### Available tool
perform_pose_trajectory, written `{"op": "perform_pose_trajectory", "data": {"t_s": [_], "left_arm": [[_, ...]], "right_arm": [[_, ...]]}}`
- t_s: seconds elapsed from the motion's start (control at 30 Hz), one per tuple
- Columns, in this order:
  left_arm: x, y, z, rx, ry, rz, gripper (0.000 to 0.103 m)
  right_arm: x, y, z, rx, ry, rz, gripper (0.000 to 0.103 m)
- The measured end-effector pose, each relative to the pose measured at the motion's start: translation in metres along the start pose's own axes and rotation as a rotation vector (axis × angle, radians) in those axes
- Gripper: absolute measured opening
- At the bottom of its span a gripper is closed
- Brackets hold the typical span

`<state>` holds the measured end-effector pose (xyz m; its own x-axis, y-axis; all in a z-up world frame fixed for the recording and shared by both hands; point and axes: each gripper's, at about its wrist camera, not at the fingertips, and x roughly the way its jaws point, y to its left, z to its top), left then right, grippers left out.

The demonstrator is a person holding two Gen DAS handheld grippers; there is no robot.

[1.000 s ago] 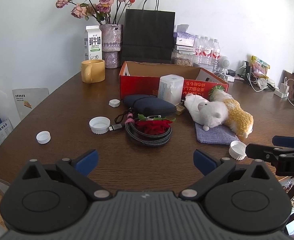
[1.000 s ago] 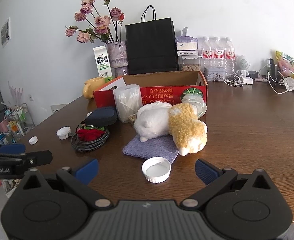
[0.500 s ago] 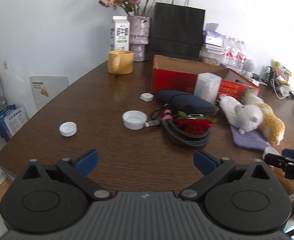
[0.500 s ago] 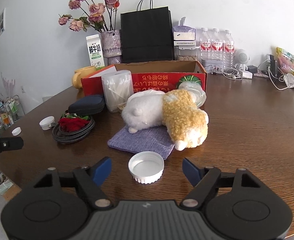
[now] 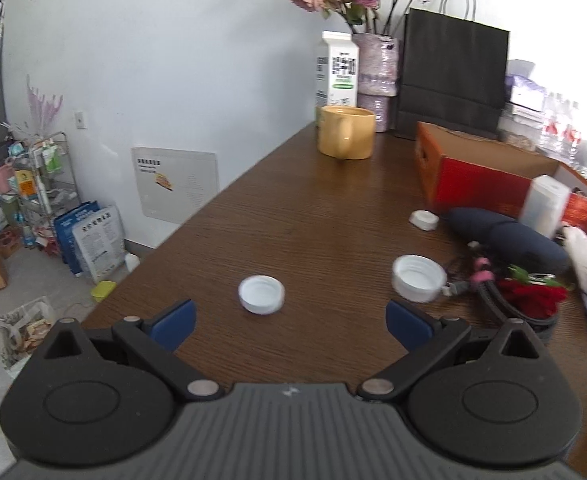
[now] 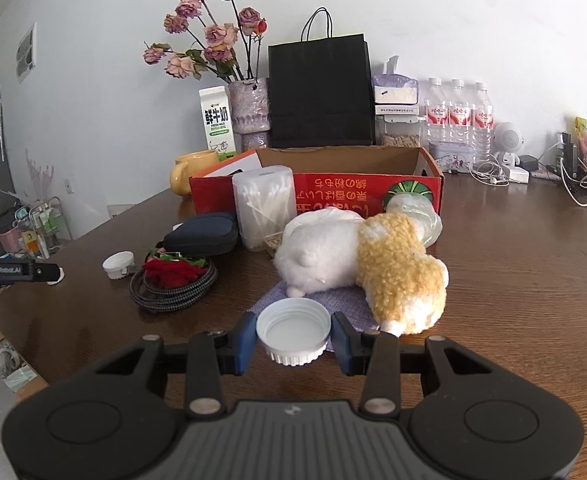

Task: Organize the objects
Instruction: 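Grasp the white bottle cap on the purple cloth with the right gripper, then carry the white cap into the cardboard box and open the right gripper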

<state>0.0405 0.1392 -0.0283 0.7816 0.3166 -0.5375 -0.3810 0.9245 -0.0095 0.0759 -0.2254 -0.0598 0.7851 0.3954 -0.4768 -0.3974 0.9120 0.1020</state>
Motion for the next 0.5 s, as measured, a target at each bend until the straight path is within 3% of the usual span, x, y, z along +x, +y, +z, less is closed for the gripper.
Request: {"op": "perform_pose_trajectory", "data": {"t_s": [0.07, 0.17, 0.23, 0.37, 0.43, 0.5], "left_arm": [[0.009, 0.005, 0.002, 0.008, 0.000, 0.030, 0.102], [0.021, 0.010, 0.004, 0.013, 0.008, 0.072, 0.090], [0.028, 0.013, 0.005, 0.004, 0.026, 0.065, 0.074], [0.038, 0.015, 0.003, -0.002, 0.041, 0.049, 0.056], [0.039, 0.014, 0.003, 0.002, 0.026, 0.052, 0.030], [0.038, 0.014, 0.003, 0.000, 0.020, 0.049, 0.029]], "right_arm": [[0.002, 0.001, 0.002, -0.001, 0.000, 0.003, 0.039], [0.007, 0.002, 0.004, -0.002, 0.004, 0.001, 0.039], [0.009, 0.002, 0.006, -0.002, 0.006, 0.000, 0.039], [0.013, 0.003, 0.008, -0.008, 0.006, 0.003, 0.039], [0.014, 0.003, 0.010, -0.011, 0.005, 0.004, 0.039], [0.015, 0.003, 0.012, -0.015, 0.003, 0.009, 0.039]]}}
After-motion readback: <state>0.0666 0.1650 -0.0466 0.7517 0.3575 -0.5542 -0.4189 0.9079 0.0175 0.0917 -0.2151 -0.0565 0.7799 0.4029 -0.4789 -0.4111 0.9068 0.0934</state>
